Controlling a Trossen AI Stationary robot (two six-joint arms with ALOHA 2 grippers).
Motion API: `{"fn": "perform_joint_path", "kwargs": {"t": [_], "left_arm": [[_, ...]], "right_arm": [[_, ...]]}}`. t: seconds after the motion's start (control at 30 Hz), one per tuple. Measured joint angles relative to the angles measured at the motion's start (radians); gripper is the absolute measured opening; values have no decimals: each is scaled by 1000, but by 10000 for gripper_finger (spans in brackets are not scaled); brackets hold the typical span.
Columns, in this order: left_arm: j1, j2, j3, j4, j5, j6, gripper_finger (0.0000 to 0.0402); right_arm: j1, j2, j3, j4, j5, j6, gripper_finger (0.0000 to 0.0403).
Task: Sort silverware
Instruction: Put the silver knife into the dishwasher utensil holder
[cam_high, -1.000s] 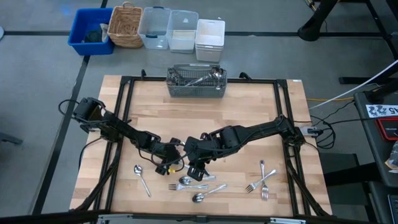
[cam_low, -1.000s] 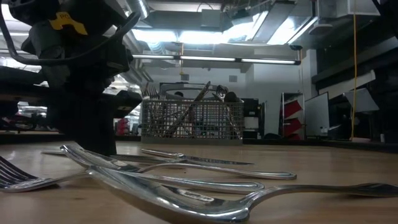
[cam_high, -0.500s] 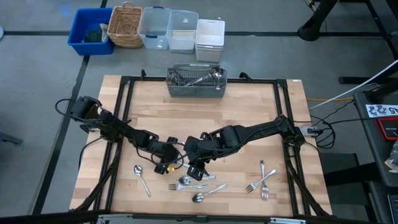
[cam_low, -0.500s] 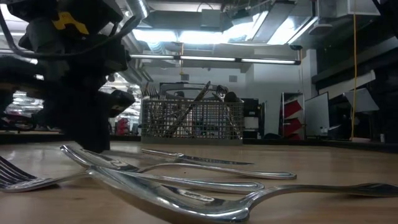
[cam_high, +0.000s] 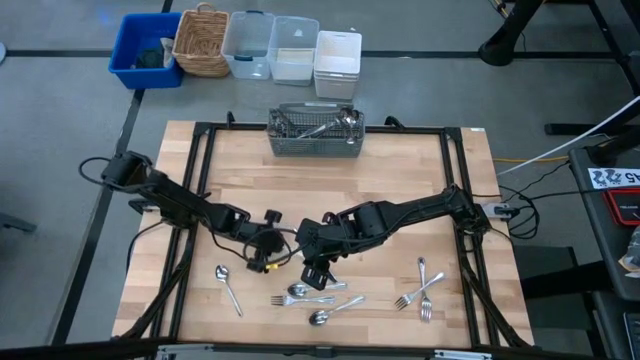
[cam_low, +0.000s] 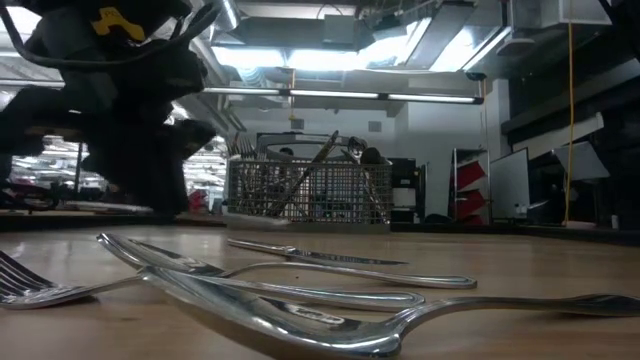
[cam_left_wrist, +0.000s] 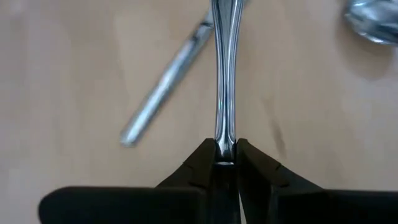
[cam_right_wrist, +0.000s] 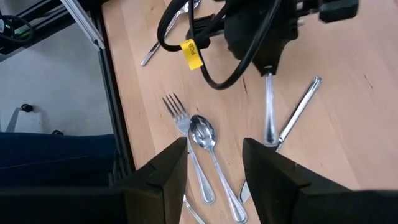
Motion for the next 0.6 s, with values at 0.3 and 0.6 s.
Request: {"fn": "perform_joint_path", "kwargs": {"t": [0.3,0.6], "left_arm": [[52,-68,68,-118,-131,120,44],[112,-78,167,-216,-285,328,41]], "right_arm": [[0,-16,0,0,58,-15,156],[0,-85,0,-22,149,-24,156]]}}
